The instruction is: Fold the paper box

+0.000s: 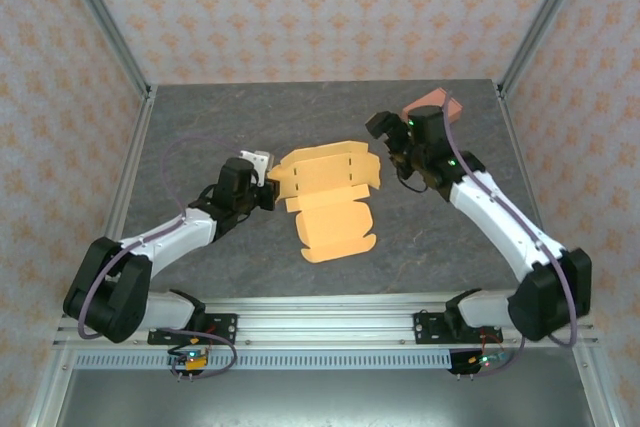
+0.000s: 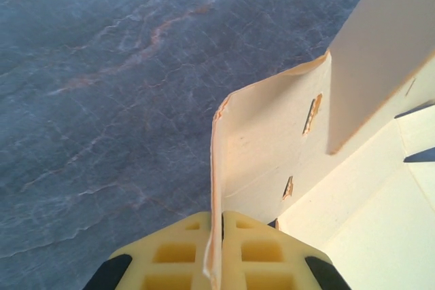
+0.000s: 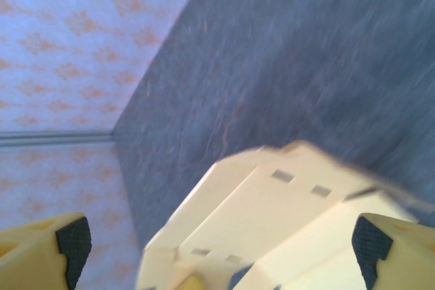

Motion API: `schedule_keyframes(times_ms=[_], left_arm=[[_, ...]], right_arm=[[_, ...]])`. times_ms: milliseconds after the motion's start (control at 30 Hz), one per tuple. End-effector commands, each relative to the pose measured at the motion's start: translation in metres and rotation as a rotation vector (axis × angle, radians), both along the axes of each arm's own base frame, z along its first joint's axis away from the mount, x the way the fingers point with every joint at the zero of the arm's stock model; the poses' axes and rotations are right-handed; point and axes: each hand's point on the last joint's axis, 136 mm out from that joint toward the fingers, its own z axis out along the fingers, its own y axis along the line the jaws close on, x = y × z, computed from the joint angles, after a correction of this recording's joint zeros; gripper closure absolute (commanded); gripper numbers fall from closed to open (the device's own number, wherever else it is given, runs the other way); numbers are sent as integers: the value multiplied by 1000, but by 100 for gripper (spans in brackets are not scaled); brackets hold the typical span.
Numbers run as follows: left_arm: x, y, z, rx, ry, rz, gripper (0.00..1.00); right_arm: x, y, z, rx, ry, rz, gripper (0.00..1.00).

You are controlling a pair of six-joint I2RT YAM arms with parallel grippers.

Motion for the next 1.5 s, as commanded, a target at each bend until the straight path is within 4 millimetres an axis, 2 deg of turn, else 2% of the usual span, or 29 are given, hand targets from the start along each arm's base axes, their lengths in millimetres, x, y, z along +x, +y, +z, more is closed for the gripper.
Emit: schedule_keyframes(times_ms=[0, 67, 133, 200, 300, 433, 567, 633, 700, 833, 1000, 1100, 1233, 1333, 1467], left_arm=[[12, 16, 22, 72, -153, 87, 100], [11, 17, 25, 79, -188, 94, 100], [10, 16, 26, 77, -218, 93, 100], [9, 17, 24, 78, -230, 94, 100], [7, 14, 25, 77, -245, 85, 100], [8, 11, 23, 80, -241, 73, 100], [10, 11, 23, 81, -242, 79, 100], [10, 12, 22, 82, -239, 83, 100], [10, 12, 22, 81, -239, 85, 100], [14, 17, 20, 98, -225, 118, 100], [23, 16, 12, 126, -180, 134, 100], [23, 14, 13, 117, -187, 123, 100], [20, 13, 14, 106, -201, 116, 100], [20, 13, 15, 105, -204, 113, 100], [20, 13, 14, 107, -200, 114, 100]], right_arm=[[-38, 48, -19, 61, 312, -20, 1], [-41, 73, -23, 135, 367, -52, 1], [-34, 93, -27, 219, 374, -71, 0], [-27, 100, -38, 229, 414, -101, 3], [-9, 107, -44, 226, 399, -129, 15], [10, 120, -50, 268, 402, -155, 24], [21, 129, -51, 291, 408, -167, 30], [24, 130, -51, 295, 404, -172, 41], [23, 128, -53, 291, 412, -184, 44], [20, 121, -43, 288, 409, -184, 28], [14, 112, -22, 278, 369, -212, 25], [21, 111, -26, 292, 369, -242, 24], [38, 123, -40, 298, 387, -241, 24], [49, 131, -50, 299, 395, -241, 33], [56, 128, -51, 272, 372, -257, 48]])
